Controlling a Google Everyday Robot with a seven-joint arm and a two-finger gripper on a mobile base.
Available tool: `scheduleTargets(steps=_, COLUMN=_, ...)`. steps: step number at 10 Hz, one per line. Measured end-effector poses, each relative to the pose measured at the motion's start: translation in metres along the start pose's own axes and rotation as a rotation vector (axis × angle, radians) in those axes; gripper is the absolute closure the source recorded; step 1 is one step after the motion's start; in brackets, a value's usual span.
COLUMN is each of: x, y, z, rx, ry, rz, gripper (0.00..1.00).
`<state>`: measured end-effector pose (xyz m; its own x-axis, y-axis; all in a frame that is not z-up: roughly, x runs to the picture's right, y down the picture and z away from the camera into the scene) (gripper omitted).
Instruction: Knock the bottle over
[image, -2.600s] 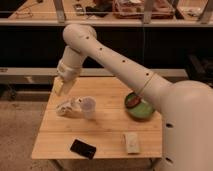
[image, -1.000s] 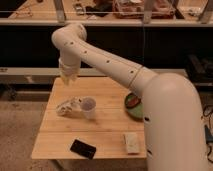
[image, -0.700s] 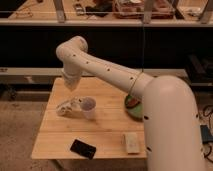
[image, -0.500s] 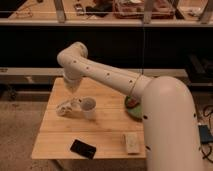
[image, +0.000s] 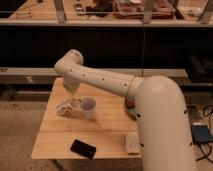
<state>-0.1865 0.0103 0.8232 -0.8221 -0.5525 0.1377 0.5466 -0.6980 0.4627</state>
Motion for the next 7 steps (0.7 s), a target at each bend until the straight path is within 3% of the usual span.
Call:
scheduleTargets(steps=5, x=0.000, y=-0.033, z=0.027, rx=0.076, ry=-0.037, rz=-0.101, gripper=1.00)
scheduleTargets(steps=7, x=0.001, y=-0.051, z=0.023, rx=0.127, ry=-0.022, rz=-0.135, gripper=1.00)
